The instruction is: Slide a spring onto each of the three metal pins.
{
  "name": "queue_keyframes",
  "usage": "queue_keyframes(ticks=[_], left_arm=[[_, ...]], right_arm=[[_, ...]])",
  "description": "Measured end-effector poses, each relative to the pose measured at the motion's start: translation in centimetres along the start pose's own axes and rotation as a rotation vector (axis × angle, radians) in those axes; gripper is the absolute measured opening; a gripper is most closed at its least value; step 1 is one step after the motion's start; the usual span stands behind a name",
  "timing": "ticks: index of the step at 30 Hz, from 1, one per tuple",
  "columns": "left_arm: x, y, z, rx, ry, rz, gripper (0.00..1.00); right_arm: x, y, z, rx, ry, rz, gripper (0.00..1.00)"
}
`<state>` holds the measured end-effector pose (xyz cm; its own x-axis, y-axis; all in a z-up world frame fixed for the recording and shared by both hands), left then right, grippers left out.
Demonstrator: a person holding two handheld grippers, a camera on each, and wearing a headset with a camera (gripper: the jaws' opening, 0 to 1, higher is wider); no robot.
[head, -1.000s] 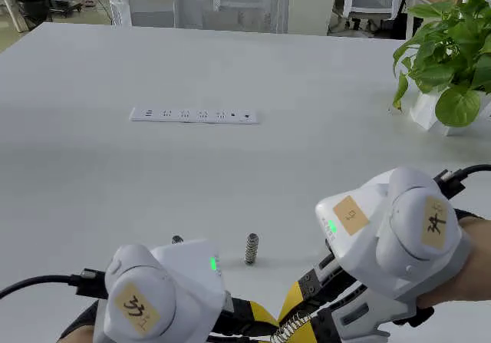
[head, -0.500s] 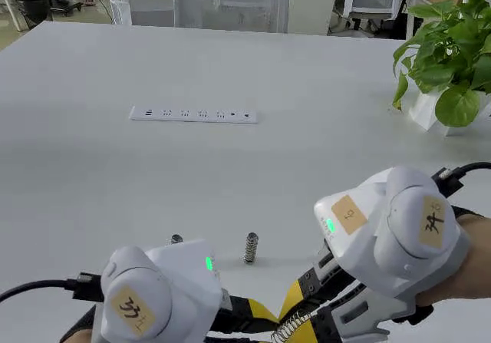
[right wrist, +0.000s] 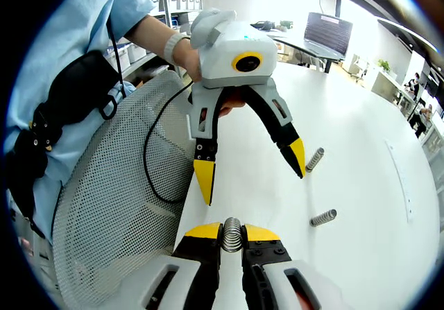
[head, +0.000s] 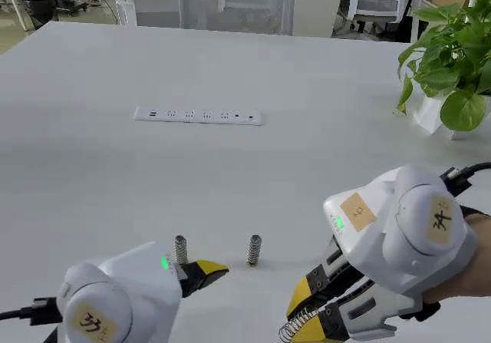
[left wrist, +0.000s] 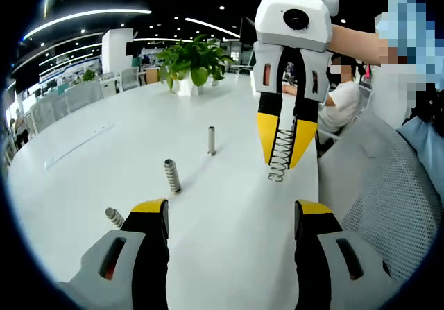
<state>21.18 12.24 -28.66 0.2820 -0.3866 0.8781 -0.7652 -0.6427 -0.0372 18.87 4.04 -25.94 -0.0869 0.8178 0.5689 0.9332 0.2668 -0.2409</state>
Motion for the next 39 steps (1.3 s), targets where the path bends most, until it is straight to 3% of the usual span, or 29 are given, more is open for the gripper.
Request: queue_keyframes(ticks=[6,18,29,31,39], left_arm=[[-0.8,-2.3,-0.8,0.093,0.0,-0.04,0.88],[-2.1,-4.7,-2.5,0.179,-0.018,-0.084,0.98],[-3.1,-5.0,-3.2,0.191,-0.035,-0.101,0.99],[-3.1,-5.1,-3.3,0.191,-0.034,-0.111,0.99],[-3.2,-5.2,-3.4,0.185,-0.034,-0.113,0.98]], right_arm=[[-0.4,0.5,-0.4,-0.012,-0.001,0.008,0.07],[-1.7,1.4,-1.5,-0.022,-0.044,0.012,0.07],[-3.2,3.7,-4.4,-0.066,-0.124,0.006,0.07],[-3.7,4.4,-5.2,-0.077,-0.16,0.004,0.07],[-4.8,6.1,-7.3,-0.088,-0.223,0.011,0.07]])
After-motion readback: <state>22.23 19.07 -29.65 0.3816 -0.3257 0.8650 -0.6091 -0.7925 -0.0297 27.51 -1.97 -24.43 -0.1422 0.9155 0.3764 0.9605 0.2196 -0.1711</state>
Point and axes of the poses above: the centre of the closed fingertips' face, and the gripper's own axes: z roughly forward along the fingers, y roughly to its right, x roughly out of its top, the point moved 3 cm from there along -z, roughly backward along the fingers, and after that the axes turned 14 degrees about x, right-handed, at the moved point
